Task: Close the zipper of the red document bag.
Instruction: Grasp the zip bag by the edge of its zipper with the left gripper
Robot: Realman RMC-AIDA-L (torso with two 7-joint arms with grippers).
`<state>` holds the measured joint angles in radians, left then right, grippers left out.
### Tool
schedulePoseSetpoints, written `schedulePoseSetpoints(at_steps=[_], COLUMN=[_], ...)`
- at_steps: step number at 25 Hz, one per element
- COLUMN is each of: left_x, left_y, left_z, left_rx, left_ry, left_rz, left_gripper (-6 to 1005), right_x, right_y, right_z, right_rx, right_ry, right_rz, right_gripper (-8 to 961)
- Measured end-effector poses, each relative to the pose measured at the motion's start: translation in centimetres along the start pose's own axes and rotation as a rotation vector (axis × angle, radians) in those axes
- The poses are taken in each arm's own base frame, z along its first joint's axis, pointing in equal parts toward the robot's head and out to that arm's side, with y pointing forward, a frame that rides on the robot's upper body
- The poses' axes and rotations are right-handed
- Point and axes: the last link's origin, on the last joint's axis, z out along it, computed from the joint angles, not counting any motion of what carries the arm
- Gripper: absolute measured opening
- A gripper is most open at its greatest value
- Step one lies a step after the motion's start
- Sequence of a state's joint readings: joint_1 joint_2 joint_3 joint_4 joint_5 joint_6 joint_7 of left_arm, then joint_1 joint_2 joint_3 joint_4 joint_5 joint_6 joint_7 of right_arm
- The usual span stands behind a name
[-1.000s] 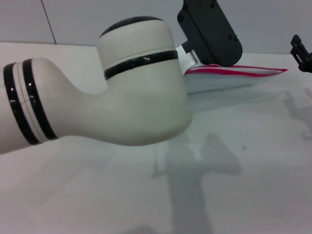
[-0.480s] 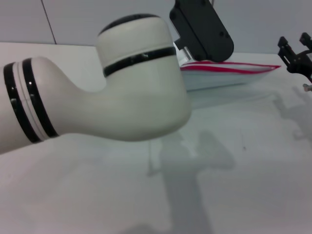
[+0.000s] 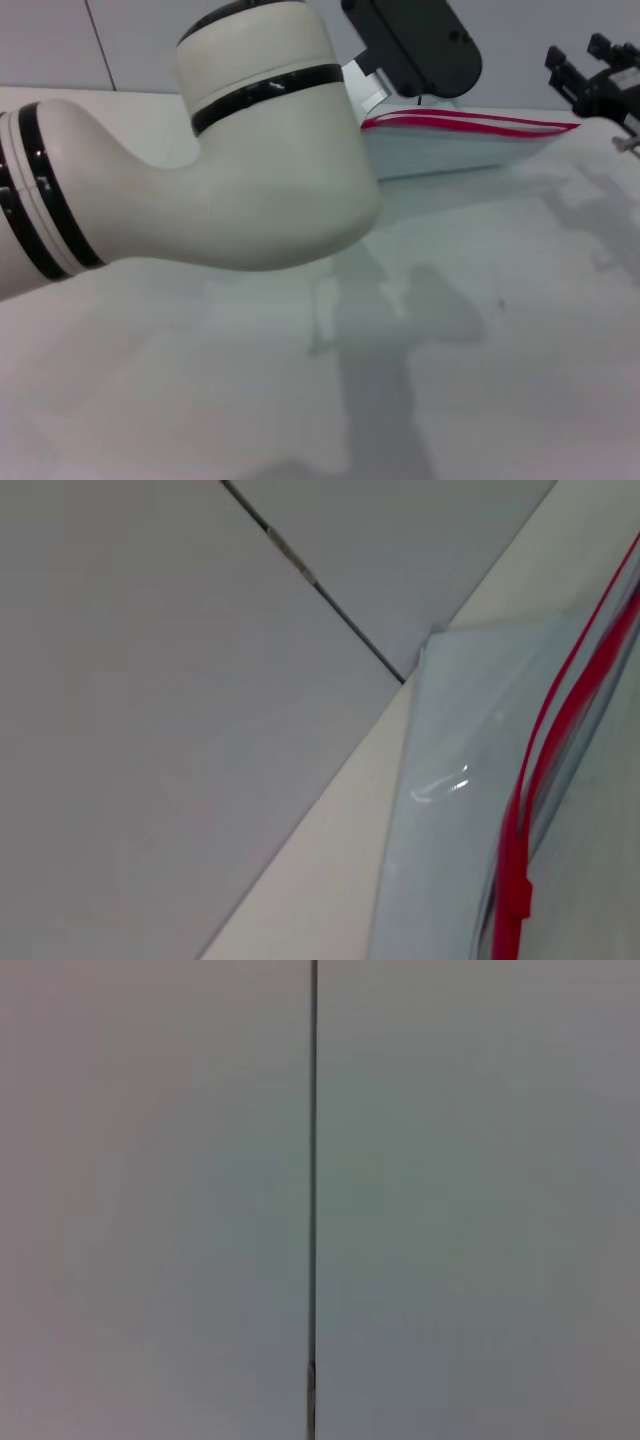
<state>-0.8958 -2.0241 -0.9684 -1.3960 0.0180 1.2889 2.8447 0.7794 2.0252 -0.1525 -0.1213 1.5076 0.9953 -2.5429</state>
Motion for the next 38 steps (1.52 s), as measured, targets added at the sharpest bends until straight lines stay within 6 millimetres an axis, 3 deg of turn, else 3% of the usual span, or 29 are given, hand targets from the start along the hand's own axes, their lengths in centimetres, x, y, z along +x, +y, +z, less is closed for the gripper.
schedulePoseSetpoints(at_steps=[5,11,20,29,34,38], left_x=[0.7,1.3,0.6,1.4,2.2,3.0], left_y=[0.1,0.3,1.4,1.2,0.7,0.5], left_z=[-0.3,-0.5,0.2,-0.1,-0.4,-1.1], left_rx=[0.016,0.023,0.007,0.02,0.056,0.077], left_ry=[0.022,0.039,0.019,0.046,0.081,0.132], left_rz=[0.029,0.049,0.091,0.093,0.114,0.121], left_gripper=[54,54,53,53,53,53], right_x=[-2.3,-4.7,-4.4,-4.0,-5.1,-6.4], right_y=[-1.2,-0.4,-0.3,0.6,2.0,2.0], right_z=[0.5,1.4,1.6,1.7,2.2,2.1], right_rx=[-0.084,-0.207,-0.206,-0.241,-0.335,-0.359], right_ry=[0.009,0.033,0.057,0.081,0.068,0.054], right_rz=[-0.033,-0.118,-0.126,-0.148,-0.211,-0.24], right_gripper=[583,583,581,578,577,576])
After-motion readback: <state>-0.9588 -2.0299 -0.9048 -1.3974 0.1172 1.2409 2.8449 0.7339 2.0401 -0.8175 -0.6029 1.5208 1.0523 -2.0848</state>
